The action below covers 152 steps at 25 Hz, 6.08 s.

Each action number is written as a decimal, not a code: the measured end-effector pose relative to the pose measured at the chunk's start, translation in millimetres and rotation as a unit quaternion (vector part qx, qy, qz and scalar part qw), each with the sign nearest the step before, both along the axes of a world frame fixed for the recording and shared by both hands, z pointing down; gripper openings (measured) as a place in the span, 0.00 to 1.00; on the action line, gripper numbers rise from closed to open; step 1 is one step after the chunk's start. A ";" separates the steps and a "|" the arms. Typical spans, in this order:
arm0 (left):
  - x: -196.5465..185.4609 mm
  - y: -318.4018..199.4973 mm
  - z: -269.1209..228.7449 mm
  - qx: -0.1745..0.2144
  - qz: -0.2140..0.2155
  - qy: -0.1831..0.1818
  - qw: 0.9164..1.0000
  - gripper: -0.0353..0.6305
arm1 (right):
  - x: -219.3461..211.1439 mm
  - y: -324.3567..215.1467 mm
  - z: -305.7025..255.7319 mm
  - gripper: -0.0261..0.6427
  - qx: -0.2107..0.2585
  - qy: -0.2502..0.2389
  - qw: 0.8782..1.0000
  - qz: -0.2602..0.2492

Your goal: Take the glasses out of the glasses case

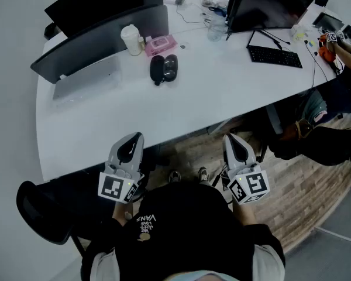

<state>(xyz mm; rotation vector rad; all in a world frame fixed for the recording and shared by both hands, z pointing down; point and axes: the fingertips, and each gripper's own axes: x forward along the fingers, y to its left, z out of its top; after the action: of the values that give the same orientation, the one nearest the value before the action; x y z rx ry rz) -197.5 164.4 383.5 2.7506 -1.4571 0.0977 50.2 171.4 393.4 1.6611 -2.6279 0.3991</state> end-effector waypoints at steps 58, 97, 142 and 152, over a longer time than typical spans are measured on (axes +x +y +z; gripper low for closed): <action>84.4 -110.7 21.5 -0.030 -0.123 -0.011 0.992 0.06 | 91.2 -148.9 31.7 0.04 -0.032 -0.041 0.990 -0.129; 44.9 -296.3 27.3 -0.058 -0.037 -0.015 0.997 0.06 | 45.9 -270.0 43.9 0.04 -0.074 -0.046 0.994 -0.067; 51.8 -378.2 209.8 -0.252 -0.037 -0.060 0.965 0.06 | 47.8 -283.5 87.7 0.04 -0.134 -0.015 0.991 -0.018; 58.2 -381.1 244.8 -0.298 -0.040 -0.077 0.951 0.18 | 49.5 -285.9 93.5 0.04 -0.141 -0.007 0.990 -0.009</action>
<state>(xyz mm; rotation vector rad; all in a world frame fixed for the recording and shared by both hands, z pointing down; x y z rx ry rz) -139.3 -216.7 628.3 2.2269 -1.2892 0.6471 99.7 -114.5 486.8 1.5481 -2.4520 0.7445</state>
